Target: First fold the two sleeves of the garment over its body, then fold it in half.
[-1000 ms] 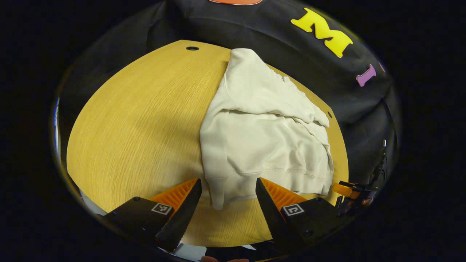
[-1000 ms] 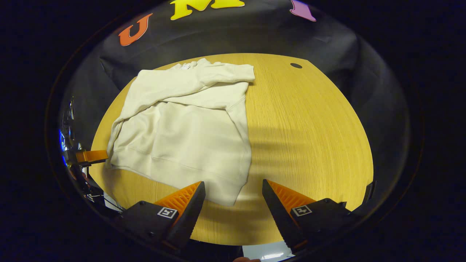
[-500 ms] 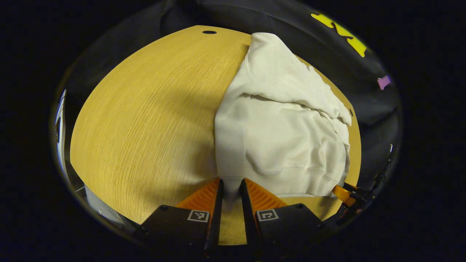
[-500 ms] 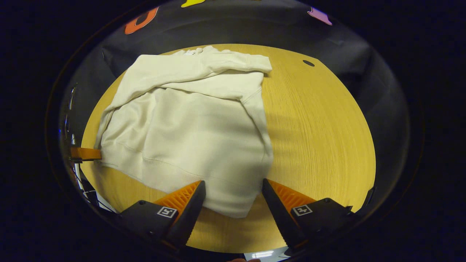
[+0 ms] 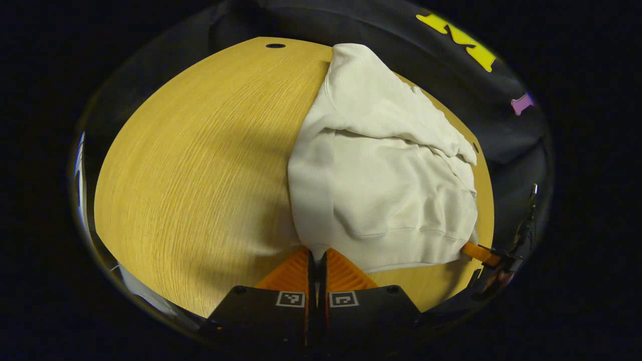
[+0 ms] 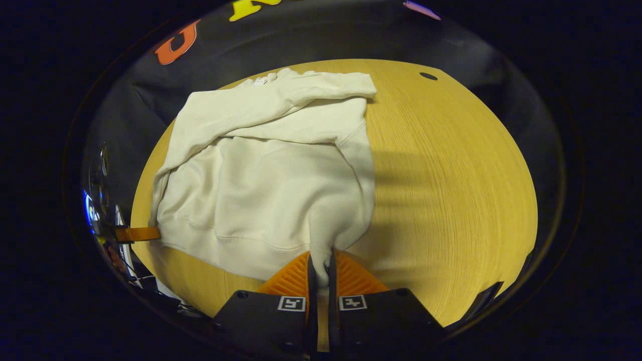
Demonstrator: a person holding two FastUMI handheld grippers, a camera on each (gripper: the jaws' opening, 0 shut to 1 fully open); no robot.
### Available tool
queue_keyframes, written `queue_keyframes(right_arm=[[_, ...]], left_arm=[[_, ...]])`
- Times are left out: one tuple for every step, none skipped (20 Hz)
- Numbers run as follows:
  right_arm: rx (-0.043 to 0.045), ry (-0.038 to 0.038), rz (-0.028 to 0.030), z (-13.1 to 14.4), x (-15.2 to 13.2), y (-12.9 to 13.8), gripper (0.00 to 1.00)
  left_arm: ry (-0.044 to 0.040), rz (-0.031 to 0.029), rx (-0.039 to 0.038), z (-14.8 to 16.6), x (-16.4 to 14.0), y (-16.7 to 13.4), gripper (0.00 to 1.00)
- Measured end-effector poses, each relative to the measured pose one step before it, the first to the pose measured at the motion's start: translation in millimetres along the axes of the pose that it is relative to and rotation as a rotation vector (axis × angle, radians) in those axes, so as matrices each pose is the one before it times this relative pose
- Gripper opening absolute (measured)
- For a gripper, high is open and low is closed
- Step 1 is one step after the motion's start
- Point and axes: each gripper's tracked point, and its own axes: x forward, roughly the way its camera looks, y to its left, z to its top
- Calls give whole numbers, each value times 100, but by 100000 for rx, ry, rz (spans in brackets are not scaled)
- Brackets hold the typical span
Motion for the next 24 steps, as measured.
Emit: queue_keyframes(right_arm=[[3395, -678, 3087, 254, -353, 167, 10], [3055, -1900, 2705, 640, -492, 148, 10], [2885, -2039, 3107, 608, -834, 455, 9], [2652, -1768, 3581, 670, -700, 568, 9], [2121, -1203, 3717, 369, -422, 439, 9], [1123, -941, 2302, 590, -588, 442, 9], [429, -1223, 1561, 481, -855, 365, 9], [494, -1485, 1447, 652, -615, 346, 9], [618, -1442, 1371, 757, -369, 518, 10], [343, -1884, 1229, 991, -425, 558, 9], [2, -1956, 814, 1114, -438, 466, 9], [-389, -3331, 854, 1421, -409, 615, 9], [-1286, -2982, 1789, 1568, -479, 980, 9], [-1360, -1772, 1049, 1317, -240, 660, 9], [-1029, -2497, 1452, 1486, -287, 790, 9], [-570, -2008, 1644, 1554, 75, 782, 9], [-722, -2095, 1100, 1692, -463, 532, 9], [-1159, -1781, 1304, 1858, -192, 586, 9], [-908, -2091, 1195, 1961, 51, 898, 9], [-388, -1379, 1083, 1683, 627, 790, 9], [-154, -1236, 1211, 1612, 949, 742, 9], [-179, -880, 806, 1727, 998, 631, 7], [47, -883, 560, 1385, 777, 369, 9], [954, -1101, 1096, 1787, 961, 388, 9]], left_arm=[[-1233, -1757, 557, 449, -441, -444, 4], [-1976, -1524, 910, 655, -545, -522, 4], [-2102, -1889, 865, 779, -638, -714, 4], [-2882, -1784, 893, 977, -668, -795, 3], [-2710, -1623, 876, 509, -1859, 70, 3], [-1946, -1401, 455, 311, -869, -76, 3], [-1681, -1328, 282, 1159, -329, -1333, 3], [-1503, -1139, 443, 830, -523, -862, 3], [-1578, -1173, 685, 655, 502, -851, 3], [-1783, -1746, 845, 1070, -775, -598, 3], [-1838, -2051, 1323, 406, 1221, -288, 3], [-2605, -2158, 2096, 1194, -616, -870, 3], [-2609, -1821, 2164, 1150, -388, -758, 3], [-2579, -1809, 1698, 1351, -349, -765, 3], [-2711, -1710, 1289, 1157, -758, -215, 3], [-1962, -1314, 724, 1326, 6, -483, 3], [-1795, -1113, 684, 1779, 605, -1033, 3], [-2321, -1413, 686, 1872, 292, -550, 3], [-2498, -1561, 1343, 1928, 520, -572, 3], [-1567, -1406, 1215, 1913, 621, -697, 3], [-1728, -1374, 966, 1804, 583, -430, 10], [-1611, -862, 743, 1823, 568, -134, 3], [-1423, -616, 817, 1872, 555, -12, 3], [-1446, -57, 428, 1716, 579, 242, 3]])
